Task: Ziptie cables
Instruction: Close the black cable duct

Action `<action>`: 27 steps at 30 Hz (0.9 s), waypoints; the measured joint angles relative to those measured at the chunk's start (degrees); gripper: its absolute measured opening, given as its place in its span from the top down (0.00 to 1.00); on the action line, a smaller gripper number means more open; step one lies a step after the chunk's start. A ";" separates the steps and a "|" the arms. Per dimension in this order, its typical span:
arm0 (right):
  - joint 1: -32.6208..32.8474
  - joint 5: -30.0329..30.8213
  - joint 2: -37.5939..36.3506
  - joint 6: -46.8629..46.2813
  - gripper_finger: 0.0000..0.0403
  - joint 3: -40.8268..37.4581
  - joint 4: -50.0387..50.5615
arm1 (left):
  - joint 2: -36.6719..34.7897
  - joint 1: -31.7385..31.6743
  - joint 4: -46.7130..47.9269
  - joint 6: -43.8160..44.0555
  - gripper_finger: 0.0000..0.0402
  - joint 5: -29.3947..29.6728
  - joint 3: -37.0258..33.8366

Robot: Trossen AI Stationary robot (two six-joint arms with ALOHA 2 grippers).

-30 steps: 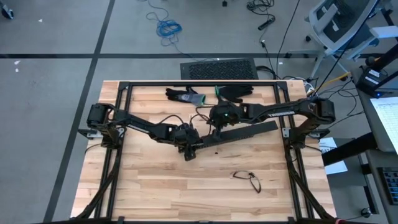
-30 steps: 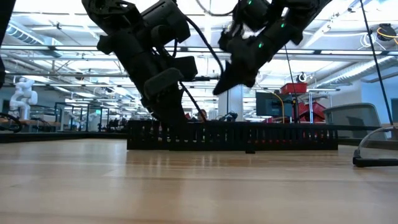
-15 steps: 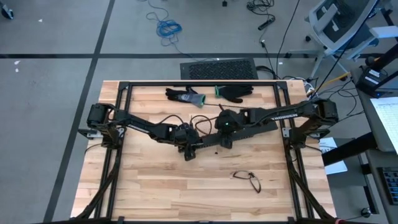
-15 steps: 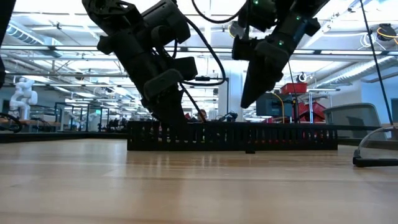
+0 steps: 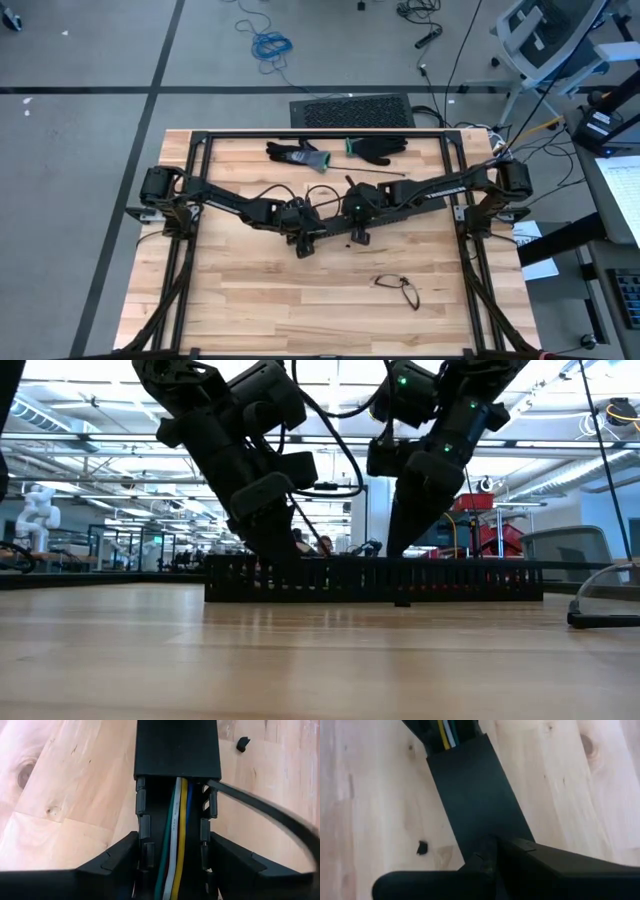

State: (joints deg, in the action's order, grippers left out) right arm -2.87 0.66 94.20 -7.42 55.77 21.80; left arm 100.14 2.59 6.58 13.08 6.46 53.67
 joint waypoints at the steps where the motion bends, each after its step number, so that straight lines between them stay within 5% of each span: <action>1: 0.00 0.38 0.59 -0.04 1.00 0.03 -0.56 | 0.00 0.00 0.02 0.02 0.46 -0.03 0.00; 14: 0.51 -2.71 12.57 -3.31 1.00 0.58 -20.48 | 0.00 0.00 0.20 0.09 0.46 -0.08 0.00; 27: 1.45 -2.05 9.06 -5.90 1.00 -0.29 -24.80 | 0.00 0.02 -0.32 -0.02 0.46 -0.25 0.00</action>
State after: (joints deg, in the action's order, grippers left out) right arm -1.43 -1.40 103.27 -13.32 55.48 -2.99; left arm 100.14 2.61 6.27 13.07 6.20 53.67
